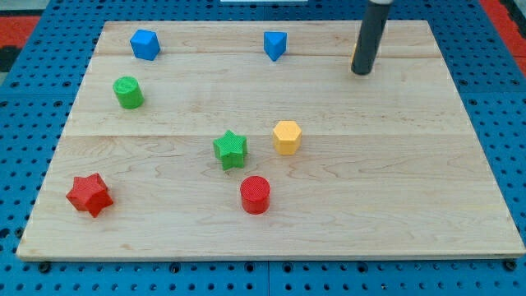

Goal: Point at red star

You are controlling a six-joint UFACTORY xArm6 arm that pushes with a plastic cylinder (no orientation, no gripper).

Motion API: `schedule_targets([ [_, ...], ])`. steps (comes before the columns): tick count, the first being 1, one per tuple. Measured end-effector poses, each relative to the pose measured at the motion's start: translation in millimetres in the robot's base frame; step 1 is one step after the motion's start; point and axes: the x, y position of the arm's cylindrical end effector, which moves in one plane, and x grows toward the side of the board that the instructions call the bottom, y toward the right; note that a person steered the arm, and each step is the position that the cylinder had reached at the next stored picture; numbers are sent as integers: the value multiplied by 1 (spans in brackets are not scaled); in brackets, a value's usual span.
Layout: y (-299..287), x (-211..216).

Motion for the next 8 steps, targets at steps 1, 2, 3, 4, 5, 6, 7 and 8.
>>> schedule_targets([
  [1, 46, -24],
  [2, 44, -27],
  [3, 45, -31],
  [4, 72, -19],
  [5, 73, -5],
  [6, 73, 30],
  [7, 61, 49],
  [8, 50, 69],
])
